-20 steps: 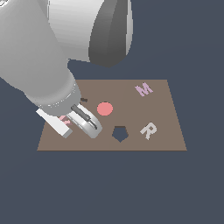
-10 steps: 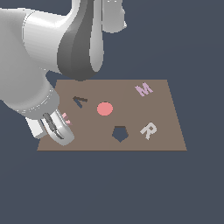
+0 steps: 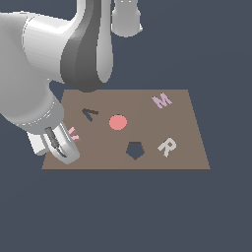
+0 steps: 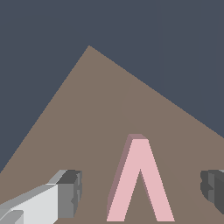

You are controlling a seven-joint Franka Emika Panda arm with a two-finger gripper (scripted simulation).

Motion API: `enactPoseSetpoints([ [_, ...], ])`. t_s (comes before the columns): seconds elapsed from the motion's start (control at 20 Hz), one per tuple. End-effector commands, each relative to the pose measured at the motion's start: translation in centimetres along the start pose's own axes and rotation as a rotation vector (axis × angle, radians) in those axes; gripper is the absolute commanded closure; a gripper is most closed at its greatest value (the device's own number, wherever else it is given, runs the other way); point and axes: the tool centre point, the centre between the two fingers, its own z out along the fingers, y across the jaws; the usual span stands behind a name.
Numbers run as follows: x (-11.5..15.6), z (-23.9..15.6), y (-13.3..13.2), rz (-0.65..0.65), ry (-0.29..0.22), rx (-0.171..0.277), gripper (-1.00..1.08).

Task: Insert a designated object into the corresponding slot on a board.

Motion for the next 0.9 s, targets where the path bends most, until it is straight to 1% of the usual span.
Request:
enactPoseSetpoints([
  [0.0, 0.0, 0.2, 0.0, 0.000, 0.000, 0.000, -0.92],
  [0.4, -0.1, 2.0, 0.0, -0.002, 0.000, 0.000, -0.92],
  [0.45, -0.1, 2.0, 0.0, -0.002, 0.000, 0.000, 1.08],
  [0.85, -0.1, 2.0, 0.0, -0.002, 0.000, 0.000, 1.08],
])
